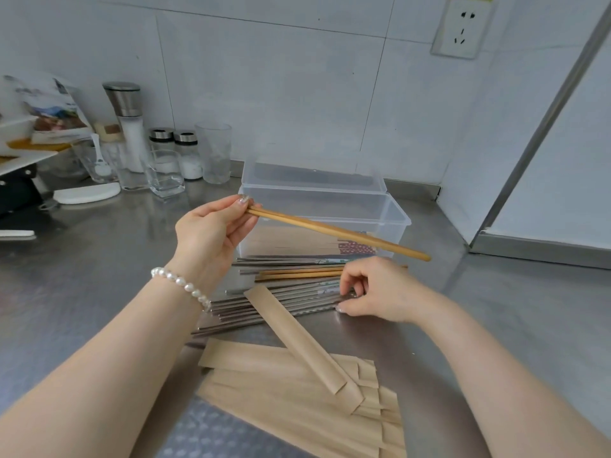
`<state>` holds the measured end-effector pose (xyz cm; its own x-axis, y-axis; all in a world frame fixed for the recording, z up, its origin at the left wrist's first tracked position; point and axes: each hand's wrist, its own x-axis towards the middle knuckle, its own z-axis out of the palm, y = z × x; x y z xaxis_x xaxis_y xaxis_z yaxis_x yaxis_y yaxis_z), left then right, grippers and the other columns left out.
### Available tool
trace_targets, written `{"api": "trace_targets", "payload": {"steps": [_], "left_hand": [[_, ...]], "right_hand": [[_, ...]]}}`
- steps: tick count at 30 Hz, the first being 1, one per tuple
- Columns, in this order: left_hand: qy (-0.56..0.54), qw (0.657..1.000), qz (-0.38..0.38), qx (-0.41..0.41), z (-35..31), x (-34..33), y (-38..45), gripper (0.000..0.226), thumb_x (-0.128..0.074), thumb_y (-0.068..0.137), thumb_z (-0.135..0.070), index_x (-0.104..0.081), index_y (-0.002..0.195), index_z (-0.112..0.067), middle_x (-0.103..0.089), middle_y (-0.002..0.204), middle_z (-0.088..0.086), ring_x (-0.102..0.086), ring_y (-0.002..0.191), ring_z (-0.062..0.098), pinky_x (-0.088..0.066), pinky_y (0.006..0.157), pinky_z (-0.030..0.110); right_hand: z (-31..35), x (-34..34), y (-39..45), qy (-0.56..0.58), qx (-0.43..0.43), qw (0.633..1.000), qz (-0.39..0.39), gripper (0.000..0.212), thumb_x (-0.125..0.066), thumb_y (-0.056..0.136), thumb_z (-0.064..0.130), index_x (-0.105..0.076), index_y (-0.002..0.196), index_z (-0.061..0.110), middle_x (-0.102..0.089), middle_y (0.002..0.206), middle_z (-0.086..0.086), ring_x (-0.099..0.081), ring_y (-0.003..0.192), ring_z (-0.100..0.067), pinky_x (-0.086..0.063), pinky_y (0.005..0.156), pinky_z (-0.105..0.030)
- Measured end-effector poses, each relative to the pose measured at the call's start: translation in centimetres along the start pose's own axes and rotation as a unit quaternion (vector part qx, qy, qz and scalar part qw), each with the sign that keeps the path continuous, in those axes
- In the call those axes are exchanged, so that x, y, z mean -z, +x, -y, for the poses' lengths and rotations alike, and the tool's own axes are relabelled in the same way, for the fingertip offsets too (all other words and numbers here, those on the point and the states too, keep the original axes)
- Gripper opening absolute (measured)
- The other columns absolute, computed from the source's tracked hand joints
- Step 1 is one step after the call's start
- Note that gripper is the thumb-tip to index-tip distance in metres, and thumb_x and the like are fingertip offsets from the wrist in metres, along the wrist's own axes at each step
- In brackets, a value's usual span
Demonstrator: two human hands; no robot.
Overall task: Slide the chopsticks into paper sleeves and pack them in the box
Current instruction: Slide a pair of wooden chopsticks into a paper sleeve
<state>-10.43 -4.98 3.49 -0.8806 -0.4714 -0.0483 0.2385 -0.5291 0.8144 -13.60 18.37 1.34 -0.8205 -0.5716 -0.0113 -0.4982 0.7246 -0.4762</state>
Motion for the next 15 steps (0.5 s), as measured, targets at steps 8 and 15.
{"api": "trace_targets", "payload": {"steps": [8,15], "left_hand": [[0.025,0.999,0.021,0.028,0.7,-0.6,-0.9,0.007,-0.062,0.08,0.004,-0.061,0.087,0.005,-0.072,0.069,0.01,-0.071,0.072,0.019,-0.055,0.058,0.021],[0.086,0.995,0.039,0.038,0.8,-0.5,-1.1,0.003,-0.06,0.08,0.007,-0.06,0.079,0.004,-0.071,0.067,0.012,-0.071,0.069,0.021,-0.057,0.057,0.023]], "right_hand": [[-2.8,2.0,-0.1,0.167,-0.103,0.98,-0.015,0.012,-0.07,0.078,0.005,-0.064,0.072,0.013,-0.059,0.06,0.0,-0.052,0.047,-0.006,-0.042,0.046,-0.019],[-6.8,6.6,-1.8,0.408,-0.177,0.86,-0.251,0.017,-0.048,0.093,0.004,-0.059,0.106,0.002,-0.058,0.071,-0.011,-0.054,0.058,-0.019,-0.043,0.052,-0.023]]}}
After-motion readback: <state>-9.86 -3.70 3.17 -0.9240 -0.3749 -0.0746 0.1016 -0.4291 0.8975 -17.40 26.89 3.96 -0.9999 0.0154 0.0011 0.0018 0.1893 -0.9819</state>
